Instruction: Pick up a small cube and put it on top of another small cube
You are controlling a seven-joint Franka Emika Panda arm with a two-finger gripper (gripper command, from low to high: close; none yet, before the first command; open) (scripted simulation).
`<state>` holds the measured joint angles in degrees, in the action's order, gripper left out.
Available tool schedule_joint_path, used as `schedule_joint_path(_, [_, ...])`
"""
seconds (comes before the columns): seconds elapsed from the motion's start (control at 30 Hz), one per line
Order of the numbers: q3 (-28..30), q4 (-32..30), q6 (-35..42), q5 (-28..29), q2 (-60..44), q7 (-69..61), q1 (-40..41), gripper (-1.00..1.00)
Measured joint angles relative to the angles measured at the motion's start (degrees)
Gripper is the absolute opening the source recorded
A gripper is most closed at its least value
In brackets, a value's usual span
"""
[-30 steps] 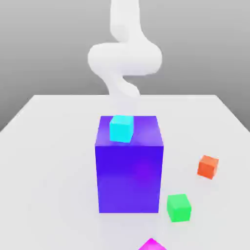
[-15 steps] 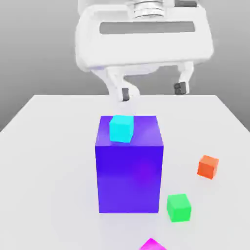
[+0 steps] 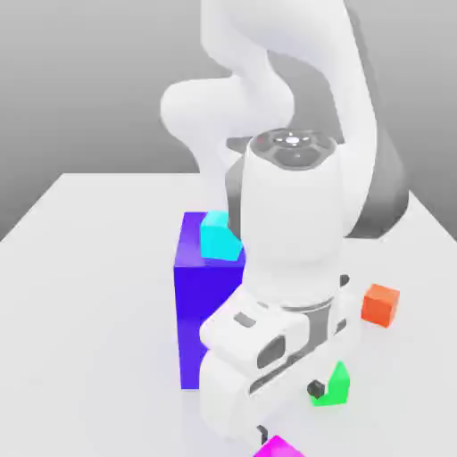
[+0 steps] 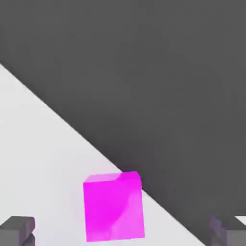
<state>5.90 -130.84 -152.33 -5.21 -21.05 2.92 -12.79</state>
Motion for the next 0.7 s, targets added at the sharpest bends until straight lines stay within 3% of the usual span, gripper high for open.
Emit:
schedule_joint_path(0.1, [-0.9, 1.2, -4.5, -0.6, -6.3, -1.0, 0.6, 0.0])
schedule_joint_path(0.13, [-1.2, 1.6, -6.0, -0.9, -8.1, -1.3, 0.9, -1.0])
schedule_joint_path(0.37, [-1.3, 1.7, -6.1, -0.9, -8.5, -1.3, 1.0, -1.0])
schedule_joint_path(0.5, [-0.2, 0.1, -0.7, 0.4, -1.5, -0.3, 0.1, -1.0])
schedule_joint_path(0.7, [-2.6, -10.5, 0.7, 2.6, 10.2, -1.3, -3.3, -1.0])
